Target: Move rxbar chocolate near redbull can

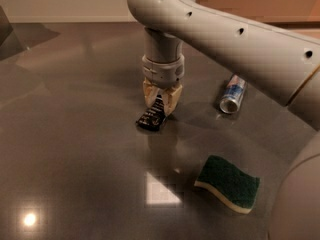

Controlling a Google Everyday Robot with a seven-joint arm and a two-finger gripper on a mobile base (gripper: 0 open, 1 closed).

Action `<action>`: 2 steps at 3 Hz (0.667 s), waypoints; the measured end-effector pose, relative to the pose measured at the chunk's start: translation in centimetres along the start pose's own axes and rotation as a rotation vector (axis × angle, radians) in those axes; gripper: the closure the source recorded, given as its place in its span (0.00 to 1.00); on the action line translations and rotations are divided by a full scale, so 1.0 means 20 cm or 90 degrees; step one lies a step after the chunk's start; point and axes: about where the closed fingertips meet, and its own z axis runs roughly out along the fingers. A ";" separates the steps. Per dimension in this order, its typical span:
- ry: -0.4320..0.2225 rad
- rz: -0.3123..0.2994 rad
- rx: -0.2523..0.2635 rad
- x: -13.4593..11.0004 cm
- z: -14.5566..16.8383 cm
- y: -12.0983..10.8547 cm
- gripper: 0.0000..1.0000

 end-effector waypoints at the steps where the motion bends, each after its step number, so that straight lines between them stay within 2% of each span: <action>1: -0.002 0.027 -0.009 0.07 -0.01 0.00 0.87; 2: 0.003 0.093 -0.007 0.20 -0.03 0.01 1.00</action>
Offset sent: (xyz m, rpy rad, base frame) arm 0.0376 -0.0642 0.0173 -0.0894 0.0562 -0.2887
